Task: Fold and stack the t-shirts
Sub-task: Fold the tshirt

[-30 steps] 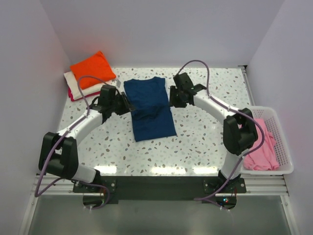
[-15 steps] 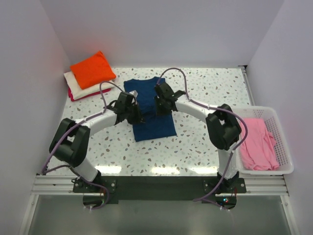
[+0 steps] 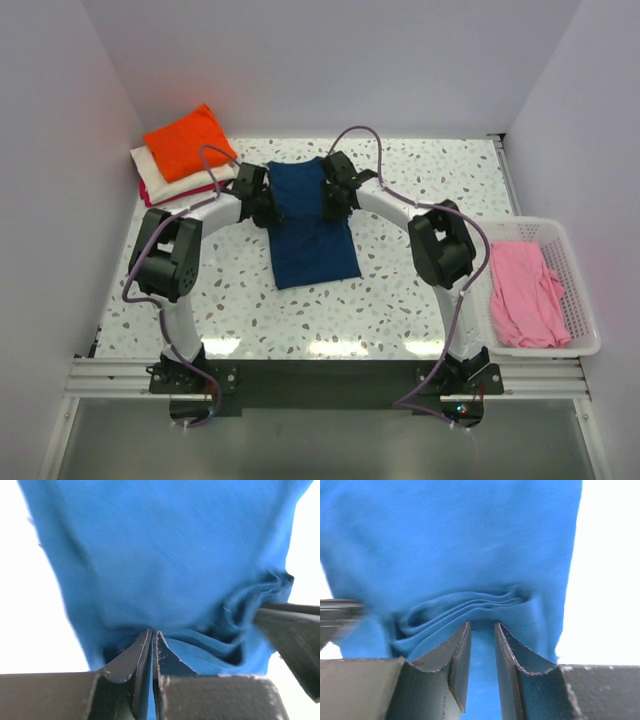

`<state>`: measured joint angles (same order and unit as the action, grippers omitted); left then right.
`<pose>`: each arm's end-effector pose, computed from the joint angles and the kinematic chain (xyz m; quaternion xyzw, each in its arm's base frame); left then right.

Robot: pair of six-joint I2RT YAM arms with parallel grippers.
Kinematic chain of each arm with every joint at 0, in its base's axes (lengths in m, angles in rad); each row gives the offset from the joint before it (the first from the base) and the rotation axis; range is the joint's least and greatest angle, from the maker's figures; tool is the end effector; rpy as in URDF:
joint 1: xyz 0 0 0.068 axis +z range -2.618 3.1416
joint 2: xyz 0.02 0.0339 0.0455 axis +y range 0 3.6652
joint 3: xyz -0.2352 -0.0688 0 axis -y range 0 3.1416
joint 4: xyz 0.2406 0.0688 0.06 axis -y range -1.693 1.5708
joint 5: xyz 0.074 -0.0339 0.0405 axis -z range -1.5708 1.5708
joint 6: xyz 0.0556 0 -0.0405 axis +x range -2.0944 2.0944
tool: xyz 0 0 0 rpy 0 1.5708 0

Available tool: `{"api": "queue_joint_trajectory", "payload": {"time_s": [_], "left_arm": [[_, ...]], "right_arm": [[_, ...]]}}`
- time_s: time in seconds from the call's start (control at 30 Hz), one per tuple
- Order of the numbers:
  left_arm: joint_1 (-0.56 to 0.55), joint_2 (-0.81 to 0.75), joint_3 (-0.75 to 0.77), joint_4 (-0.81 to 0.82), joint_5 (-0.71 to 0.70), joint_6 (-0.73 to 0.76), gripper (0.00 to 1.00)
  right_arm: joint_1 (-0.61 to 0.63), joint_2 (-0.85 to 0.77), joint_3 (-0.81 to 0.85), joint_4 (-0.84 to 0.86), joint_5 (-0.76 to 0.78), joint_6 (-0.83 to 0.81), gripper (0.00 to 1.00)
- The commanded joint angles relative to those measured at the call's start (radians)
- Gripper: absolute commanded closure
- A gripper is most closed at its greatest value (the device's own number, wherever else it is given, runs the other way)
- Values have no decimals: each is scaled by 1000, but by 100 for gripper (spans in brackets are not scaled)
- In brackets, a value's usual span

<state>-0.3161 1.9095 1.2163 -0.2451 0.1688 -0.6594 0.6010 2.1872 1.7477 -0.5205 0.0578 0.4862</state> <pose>0.3751 -0.1325 0.1239 -0.1359 0.9376 -0.2160 0.2362 0.3924 0.2651 0.1512 -0.0460 0.9523 0.1319 0.2715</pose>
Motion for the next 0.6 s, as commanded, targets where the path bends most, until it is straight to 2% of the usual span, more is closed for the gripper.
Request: {"api": "queue_joint_trajectory", "payload": {"time_s": [0.0, 0.2, 0.33, 0.47, 0.57], "left_arm": [[41, 19, 69, -26, -32, 55, 90], [72, 5, 104, -14, 1, 70, 83], [77, -76, 97, -8, 11, 70, 80], [63, -164, 10, 32, 44, 34, 79], [35, -219, -75, 58, 44, 9, 83]], "right_arm": [[-58, 20, 26, -6, -1, 9, 71], [-81, 34, -4, 7, -18, 17, 71], [-92, 13, -28, 19, -32, 28, 71], [-92, -36, -39, 25, -50, 29, 70], [-89, -102, -65, 43, -50, 34, 70]]}}
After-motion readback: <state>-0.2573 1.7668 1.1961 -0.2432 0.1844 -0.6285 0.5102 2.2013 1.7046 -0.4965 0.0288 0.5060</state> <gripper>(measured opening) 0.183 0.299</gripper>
